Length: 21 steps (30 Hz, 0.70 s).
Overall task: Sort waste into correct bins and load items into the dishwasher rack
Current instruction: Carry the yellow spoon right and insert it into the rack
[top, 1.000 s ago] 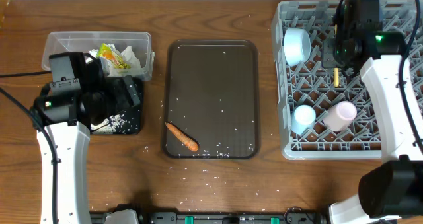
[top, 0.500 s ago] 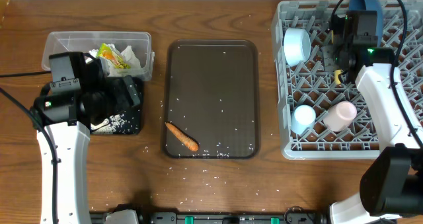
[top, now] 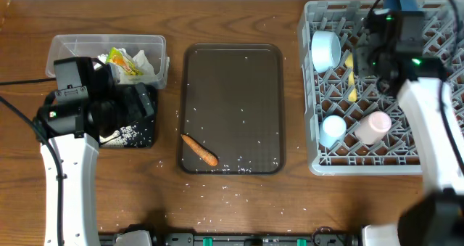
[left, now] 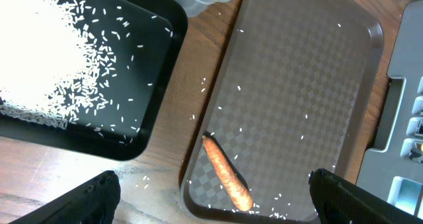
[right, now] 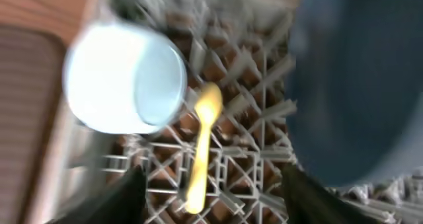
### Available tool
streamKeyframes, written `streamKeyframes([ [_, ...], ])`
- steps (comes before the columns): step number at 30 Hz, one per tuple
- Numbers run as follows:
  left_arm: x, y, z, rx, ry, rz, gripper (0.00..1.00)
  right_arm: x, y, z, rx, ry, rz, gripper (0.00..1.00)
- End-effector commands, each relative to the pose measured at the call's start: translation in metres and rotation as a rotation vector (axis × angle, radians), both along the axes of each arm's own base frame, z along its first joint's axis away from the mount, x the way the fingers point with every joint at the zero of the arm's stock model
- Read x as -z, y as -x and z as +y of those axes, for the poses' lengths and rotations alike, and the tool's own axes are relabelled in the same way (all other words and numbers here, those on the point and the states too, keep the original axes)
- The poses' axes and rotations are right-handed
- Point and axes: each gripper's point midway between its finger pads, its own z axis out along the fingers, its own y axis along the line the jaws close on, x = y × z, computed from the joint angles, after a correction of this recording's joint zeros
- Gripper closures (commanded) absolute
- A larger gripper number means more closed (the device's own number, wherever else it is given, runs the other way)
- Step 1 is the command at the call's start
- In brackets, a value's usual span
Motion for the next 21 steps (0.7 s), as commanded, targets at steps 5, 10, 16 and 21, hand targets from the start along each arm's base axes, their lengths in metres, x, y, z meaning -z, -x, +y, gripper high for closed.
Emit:
streamKeyframes([
  [5, 0.0, -0.001, 0.003, -0.005, -0.013, 0.001, 0.07, -0.09, 0.057, 0.066, -0.219, -0.161, -0.161, 0.11],
  [10, 0.0, -0.001, 0.004, -0.005, -0.014, 0.001, 0.07, -0.092, 0.088, 0.091, -0.281, -0.178, -0.113, 0.01],
  [16, 0.0, -0.001, 0.004, -0.005, -0.014, 0.002, 0.07, -0.096, 0.12, 0.09, -0.219, -0.248, -0.069, 0.01],
  [21, 0.0, -0.001, 0.004, -0.005, -0.014, 0.001, 0.06, -0.106, 0.144, 0.085, -0.195, -0.258, -0.078, 0.01],
])
